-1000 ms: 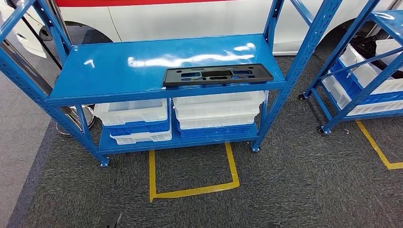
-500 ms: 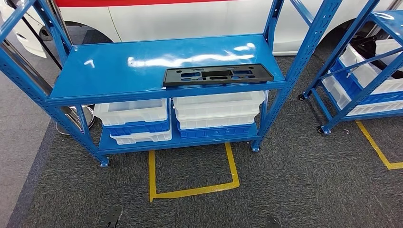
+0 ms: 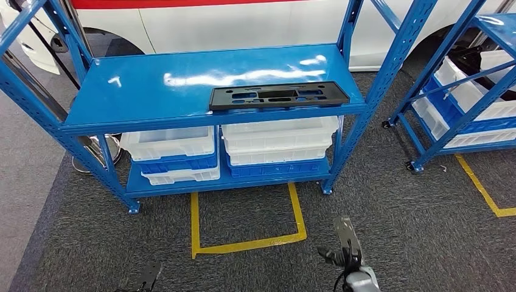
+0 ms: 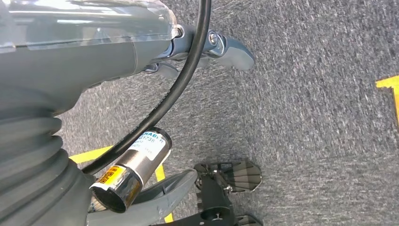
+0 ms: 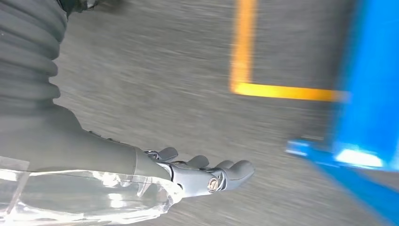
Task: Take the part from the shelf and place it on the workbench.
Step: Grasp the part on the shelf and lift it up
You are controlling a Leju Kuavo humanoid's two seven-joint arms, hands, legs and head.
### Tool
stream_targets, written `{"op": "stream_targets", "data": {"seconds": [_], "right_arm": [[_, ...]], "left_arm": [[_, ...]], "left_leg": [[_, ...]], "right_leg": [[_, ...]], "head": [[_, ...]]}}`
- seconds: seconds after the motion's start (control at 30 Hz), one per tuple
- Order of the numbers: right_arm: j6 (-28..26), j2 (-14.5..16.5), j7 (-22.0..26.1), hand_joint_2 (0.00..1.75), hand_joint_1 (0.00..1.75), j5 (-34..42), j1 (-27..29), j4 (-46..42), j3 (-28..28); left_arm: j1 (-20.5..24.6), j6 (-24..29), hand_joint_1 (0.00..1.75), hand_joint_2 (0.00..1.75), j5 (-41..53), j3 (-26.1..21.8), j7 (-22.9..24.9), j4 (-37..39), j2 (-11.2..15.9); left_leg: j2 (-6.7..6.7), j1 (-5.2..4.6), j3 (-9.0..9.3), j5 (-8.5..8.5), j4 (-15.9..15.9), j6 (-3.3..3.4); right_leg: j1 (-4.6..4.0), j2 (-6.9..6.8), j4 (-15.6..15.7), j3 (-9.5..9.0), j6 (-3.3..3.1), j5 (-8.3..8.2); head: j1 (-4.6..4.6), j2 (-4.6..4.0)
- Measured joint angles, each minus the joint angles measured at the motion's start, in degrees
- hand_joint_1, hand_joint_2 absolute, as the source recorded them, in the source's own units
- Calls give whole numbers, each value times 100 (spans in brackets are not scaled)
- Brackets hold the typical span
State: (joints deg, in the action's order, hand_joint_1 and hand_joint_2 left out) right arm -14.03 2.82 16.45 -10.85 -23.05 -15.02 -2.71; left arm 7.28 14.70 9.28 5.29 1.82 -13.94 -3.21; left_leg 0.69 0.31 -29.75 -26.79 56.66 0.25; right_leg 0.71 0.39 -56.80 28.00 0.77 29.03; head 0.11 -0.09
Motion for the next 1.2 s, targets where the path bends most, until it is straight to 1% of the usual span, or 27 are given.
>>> {"op": "stream_targets", "data": {"seconds": [0.17, 0.27, 0.33, 0.43, 0.53, 0.63, 0.77, 0.83, 0.9, 0.93, 1.0, 1.07, 1.1, 1.13, 1.2], "right_arm": [[50, 106, 699, 175, 0, -396, -873, -271, -323], [30, 194, 829, 175, 0, -565, -1330, -431, -555], [12, 240, 877, 175, 0, -606, -1512, -503, -692], [-98, 307, 1090, 175, 0, -732, -1626, -604, -863], [-404, 386, 1287, 175, 0, -1031, -1750, -769, -1093], [-682, 470, 1345, 175, 0, -1260, -1868, -983, -1354], [-832, 533, 1363, 175, 0, -1384, -1901, -1173, -1586], [-1161, 536, 1369, 175, 0, -1633, -1896, -1239, -1714], [-1708, 532, 1252, 175, 0, -2120, -1879, -1297, -1914], [-1980, 523, 1101, 175, 0, -2492, -1861, -1326, -2033], [-2366, 475, 584, 175, 0, -3699, -1782, -1446, -2240], [-2474, 405, 56, 175, 0, -5027, -1688, -1567, -2322], [-2477, 372, -124, 175, 0, -5506, -1653, -1590, -2328], [-2479, 339, -255, 175, 0, -5837, -1623, -1595, -2333], [-2481, 278, -392, 175, 0, -6159, -1581, -1596, -2340]], "left_arm": [[6, -71, 0, 175, 73, 81, 52, 2, 0], [11, -96, 0, 175, 125, 114, 78, 2, -1], [13, -104, 0, 175, 143, 127, 86, 2, -2], [13, -120, 0, 175, 148, 148, 91, 2, -3], [17, -129, 0, 175, 150, 153, 99, 2, -8], [29, -128, 0, 175, 150, 153, 107, 2, -10], [30, -130, 0, 175, 150, 153, 108, 2, -13], [29, -135, 0, 175, 156, 155, 116, 2, -13], [30, -148, 0, 175, 189, 162, 145, 2, -13], [30, -155, 0, 175, 218, 168, 166, 2, -13], [31, -175, 0, 175, 282, 199, 207, 2, -13], [36, -201, 0, 175, 339, 237, 246, 2, -13], [41, -211, 0, 175, 362, 249, 260, 2, -13], [47, -219, 0, 175, 375, 258, 271, 2, -13], [60, -228, 0, 175, 386, 272, 278, 2, -13]], "left_leg": [[-2, -2, -9, 17, 1, 1], [-2, -3, -10, 21, 3, 0], [-6, -3, -12, 23, 3, 1], [-12, -3, -24, 26, 3, 1], [-13, -3, -31, 27, 3, 1], [-13, -3, -31, 27, 3, 1], [-19, -3, -35, 28, 4, 1], [-19, -3, -35, 28, 4, 1], [-18, -3, -34, 27, 4, 1], [-18, -3, -34, 27, 5, 1], [-18, -3, -35, 27, 6, 1], [-19, -3, -37, 27, 8, 1], [-19, -3, -39, 27, 8, 1], [-19, -3, -40, 27, 9, 1], [-20, -3, -41, 27, 10, 1]], "right_leg": [[2, -1, -10, 12, 1, -11], [2, -4, -12, 17, 0, -14], [2, -11, -12, 16, 0, -14], [1, -17, -15, 21, 0, -14], [2, -14, -17, 30, 1, -15], [2, -16, -17, 33, 1, -15], [2, -26, -16, 33, 1, -15], [2, -24, -16, 33, 1, -15], [2, -22, -16, 35, 1, -15], [2, -22, -16, 36, 1, -15], [2, -23, -15, 37, 1, -15], [2, -25, -15, 38, 1, -15], [2, -26, -15, 38, 1, -15], [2, -26, -15, 38, 1, -15], [2, -26, -15, 38, 1, -15]], "head": [[0, 0], [0, 0], [0, 0], [0, 0], [0, 0], [0, 0], [0, 0], [0, 0], [0, 0], [0, 0], [0, 0], [0, 0], [0, 0], [0, 0], [0, 0]]}}
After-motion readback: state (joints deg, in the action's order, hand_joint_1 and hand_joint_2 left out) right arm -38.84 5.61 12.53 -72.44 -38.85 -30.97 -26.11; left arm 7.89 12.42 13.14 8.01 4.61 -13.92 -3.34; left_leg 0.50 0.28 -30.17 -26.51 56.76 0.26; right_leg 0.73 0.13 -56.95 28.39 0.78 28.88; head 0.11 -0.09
